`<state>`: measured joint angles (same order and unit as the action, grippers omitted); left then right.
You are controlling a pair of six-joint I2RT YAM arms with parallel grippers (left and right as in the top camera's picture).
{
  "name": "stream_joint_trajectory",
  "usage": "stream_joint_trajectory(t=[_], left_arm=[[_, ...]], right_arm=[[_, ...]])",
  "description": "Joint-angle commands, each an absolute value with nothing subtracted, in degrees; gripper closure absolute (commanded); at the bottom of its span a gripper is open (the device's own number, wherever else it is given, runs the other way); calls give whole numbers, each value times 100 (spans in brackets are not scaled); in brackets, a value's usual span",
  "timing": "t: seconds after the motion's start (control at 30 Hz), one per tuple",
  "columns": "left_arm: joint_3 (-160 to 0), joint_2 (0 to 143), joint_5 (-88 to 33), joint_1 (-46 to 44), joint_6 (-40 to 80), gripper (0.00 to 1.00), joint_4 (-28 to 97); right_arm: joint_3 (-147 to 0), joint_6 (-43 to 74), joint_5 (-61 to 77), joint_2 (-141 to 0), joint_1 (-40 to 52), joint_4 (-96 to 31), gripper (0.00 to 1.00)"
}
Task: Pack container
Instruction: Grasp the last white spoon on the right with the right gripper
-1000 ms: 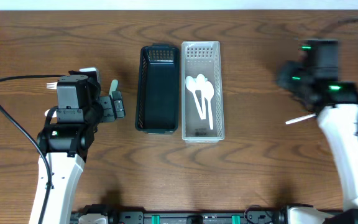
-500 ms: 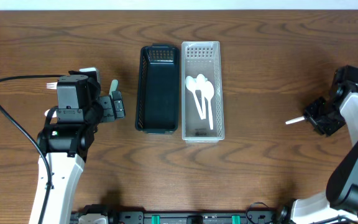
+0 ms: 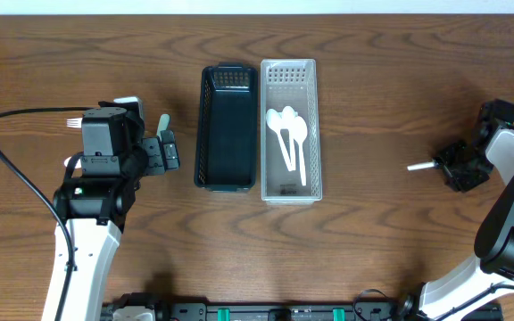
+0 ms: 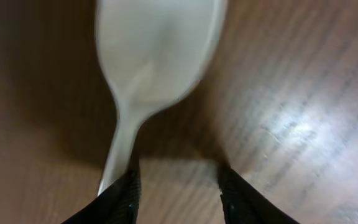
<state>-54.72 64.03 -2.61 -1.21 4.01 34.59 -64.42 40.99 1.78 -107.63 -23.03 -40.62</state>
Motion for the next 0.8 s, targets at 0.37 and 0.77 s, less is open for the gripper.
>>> stream_joint_trajectory(t=[0.37, 0.77], left_arm=[[-5583, 6431, -235, -93, 305, 2, 3470], [-5583, 6431, -235, -93, 305, 2, 3470]], right_arm=[[-6440, 3892, 1100, -10523, -2318, -3935, 58], [-6438, 4821, 574, -10444, -2362, -3599, 55]])
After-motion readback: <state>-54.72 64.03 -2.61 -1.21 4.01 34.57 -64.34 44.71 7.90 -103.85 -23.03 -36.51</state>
